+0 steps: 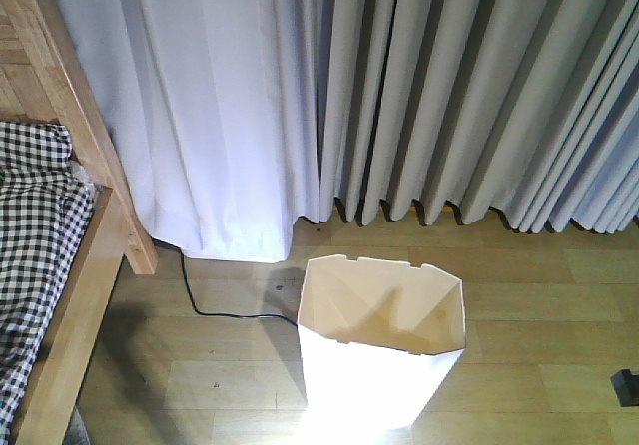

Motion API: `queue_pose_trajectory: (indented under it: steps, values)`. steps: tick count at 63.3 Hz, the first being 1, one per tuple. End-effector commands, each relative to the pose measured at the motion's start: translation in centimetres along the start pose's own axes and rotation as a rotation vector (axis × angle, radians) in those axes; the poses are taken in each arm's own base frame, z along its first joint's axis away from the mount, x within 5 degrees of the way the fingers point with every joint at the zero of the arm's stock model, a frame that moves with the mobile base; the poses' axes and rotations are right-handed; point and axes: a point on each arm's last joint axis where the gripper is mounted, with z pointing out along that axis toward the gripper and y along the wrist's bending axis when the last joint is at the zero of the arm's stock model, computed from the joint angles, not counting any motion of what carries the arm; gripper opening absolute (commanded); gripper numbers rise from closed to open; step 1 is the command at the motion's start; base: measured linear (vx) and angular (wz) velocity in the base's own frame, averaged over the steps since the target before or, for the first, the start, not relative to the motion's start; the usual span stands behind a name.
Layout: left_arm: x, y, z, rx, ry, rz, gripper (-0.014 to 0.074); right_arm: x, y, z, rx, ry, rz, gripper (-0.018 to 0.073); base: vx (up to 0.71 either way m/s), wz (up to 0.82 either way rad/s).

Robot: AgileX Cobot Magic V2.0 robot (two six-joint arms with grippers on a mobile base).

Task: Move trash bin to bedside with robot

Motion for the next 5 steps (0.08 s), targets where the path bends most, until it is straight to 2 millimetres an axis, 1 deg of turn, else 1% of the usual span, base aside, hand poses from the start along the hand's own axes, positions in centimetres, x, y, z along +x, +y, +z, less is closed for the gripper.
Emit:
queue_pose_trajectory:
  steps: [1, 5]
  values:
    - [0.23, 0.00, 0.07, 0.006, -0.053, -0.018, -0.0006, -0.04, 0.08, -0.05, -0.004, -0.064, -0.012, -0.0011, 0.00, 0.00]
    - [0.23, 0.00, 0.07, 0.006, -0.053, -0.018, -0.0006, -0.04, 0.08, -0.05, -0.004, -0.064, -0.012, -0.0011, 0.00, 0.00]
